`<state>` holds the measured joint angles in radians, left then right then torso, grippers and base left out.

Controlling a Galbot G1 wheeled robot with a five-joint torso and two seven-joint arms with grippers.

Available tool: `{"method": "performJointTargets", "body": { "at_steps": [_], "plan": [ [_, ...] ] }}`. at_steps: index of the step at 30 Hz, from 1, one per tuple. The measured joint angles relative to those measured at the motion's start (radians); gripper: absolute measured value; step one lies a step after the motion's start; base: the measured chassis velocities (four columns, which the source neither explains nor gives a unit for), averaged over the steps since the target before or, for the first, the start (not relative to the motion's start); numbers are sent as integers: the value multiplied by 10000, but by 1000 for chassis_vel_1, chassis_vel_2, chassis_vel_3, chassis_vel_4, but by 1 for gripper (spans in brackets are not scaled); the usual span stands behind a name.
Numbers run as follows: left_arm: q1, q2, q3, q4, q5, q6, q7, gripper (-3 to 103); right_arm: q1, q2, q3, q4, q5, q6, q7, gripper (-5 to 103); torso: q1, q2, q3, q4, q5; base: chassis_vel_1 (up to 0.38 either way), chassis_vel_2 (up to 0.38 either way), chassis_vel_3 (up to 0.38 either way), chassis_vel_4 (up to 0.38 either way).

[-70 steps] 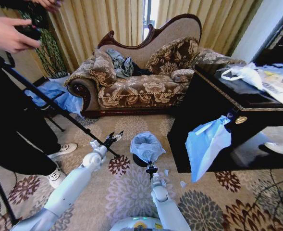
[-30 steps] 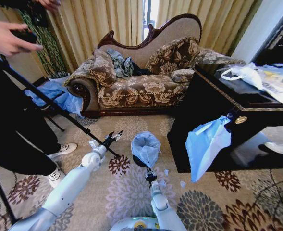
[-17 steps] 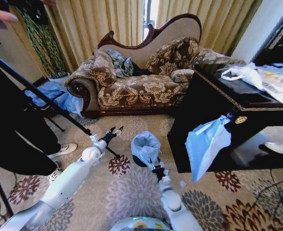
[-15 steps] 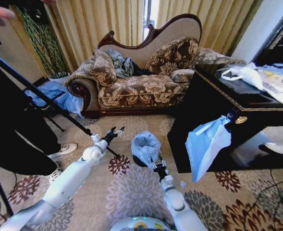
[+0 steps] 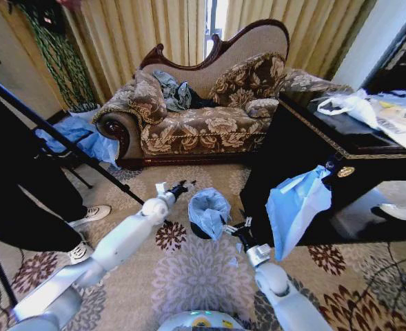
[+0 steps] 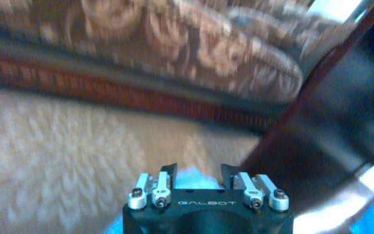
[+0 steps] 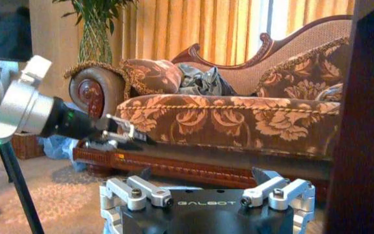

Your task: Place a garbage bag over the trash bin.

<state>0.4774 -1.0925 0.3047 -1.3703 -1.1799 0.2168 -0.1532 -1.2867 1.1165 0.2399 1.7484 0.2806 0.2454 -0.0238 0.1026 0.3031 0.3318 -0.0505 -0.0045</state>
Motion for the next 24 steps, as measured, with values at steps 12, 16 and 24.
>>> {"method": "performJointTargets", "body": {
  "at_steps": [12, 16, 24],
  "plan": [
    [-924, -1114, 966, 1513, -1811, 1110, -1132, 6, -714, -269, 212, 367, -17, 40, 268, 100, -2, 0, 0, 2, -2, 0, 0, 0, 0],
    [-1387, -1569, 1034, 2474, -2220, 1427, -938, 0, -878, -316, 262, 460, -32, 51, 326, 100, -2, 0, 0, 1, -3, 0, 0, 0, 0],
    [-1709, -2290, 889, 3864, -2406, 2208, -101, 0, -1083, -255, 313, 451, -120, 167, 349, 100, -2, 0, 0, 2, -3, 0, 0, 0, 0]
  ]
}}
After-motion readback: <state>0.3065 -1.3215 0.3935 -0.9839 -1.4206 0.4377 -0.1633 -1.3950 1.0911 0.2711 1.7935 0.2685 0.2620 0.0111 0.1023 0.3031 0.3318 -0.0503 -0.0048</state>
